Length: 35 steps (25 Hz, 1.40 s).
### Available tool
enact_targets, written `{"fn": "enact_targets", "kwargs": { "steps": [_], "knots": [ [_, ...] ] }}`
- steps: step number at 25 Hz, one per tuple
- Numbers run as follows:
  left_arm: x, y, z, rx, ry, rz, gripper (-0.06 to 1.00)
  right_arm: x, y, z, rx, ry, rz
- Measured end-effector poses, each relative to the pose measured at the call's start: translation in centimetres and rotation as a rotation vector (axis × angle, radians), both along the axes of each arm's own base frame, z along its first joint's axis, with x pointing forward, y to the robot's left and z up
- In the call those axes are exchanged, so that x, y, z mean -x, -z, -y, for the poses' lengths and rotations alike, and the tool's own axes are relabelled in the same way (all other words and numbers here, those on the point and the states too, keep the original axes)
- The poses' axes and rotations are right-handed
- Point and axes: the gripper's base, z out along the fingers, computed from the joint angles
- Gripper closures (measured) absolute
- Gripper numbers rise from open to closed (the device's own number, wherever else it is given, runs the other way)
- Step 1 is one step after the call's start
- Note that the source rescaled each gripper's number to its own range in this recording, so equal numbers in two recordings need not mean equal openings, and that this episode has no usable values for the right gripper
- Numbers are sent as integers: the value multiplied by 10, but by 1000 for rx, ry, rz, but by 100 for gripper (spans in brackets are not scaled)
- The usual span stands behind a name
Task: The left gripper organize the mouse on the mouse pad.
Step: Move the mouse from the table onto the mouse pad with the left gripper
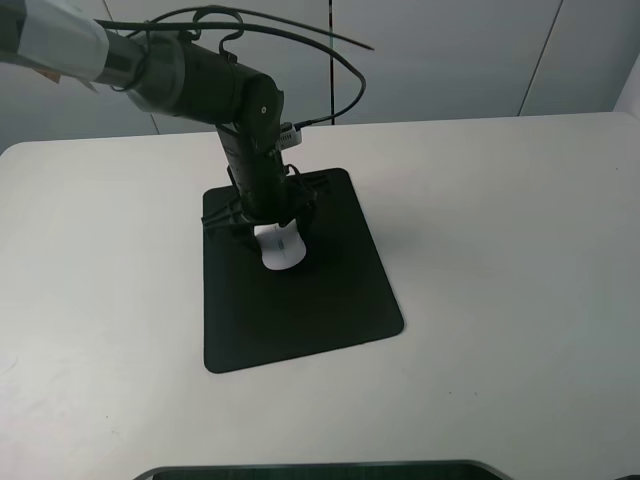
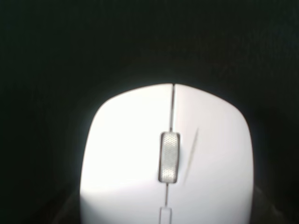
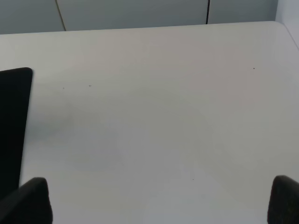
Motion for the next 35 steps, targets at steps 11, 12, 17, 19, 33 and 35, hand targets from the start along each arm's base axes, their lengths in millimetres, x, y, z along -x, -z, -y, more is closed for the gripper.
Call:
{"fn": "enact_targets", "kwargs": {
  "steps": [11, 12, 17, 19, 33, 35],
  "knots": [
    [0, 6, 0, -33, 15, 11, 94, 0, 0, 0, 0, 0, 0],
    [0, 6, 0, -34, 15, 9, 94, 0, 0, 0, 0, 0, 0],
    [1, 6, 1, -36, 18, 9, 94, 0, 0, 0, 0, 0, 0],
    [1, 6, 1, -36, 37, 7, 94, 0, 0, 0, 0, 0, 0],
    [5, 7, -1, -64, 72, -31, 84, 0, 0, 0, 0, 0, 0],
    [5, 7, -1, -64, 63, -33, 57, 0, 0, 0, 0, 0, 0]
  ]
}}
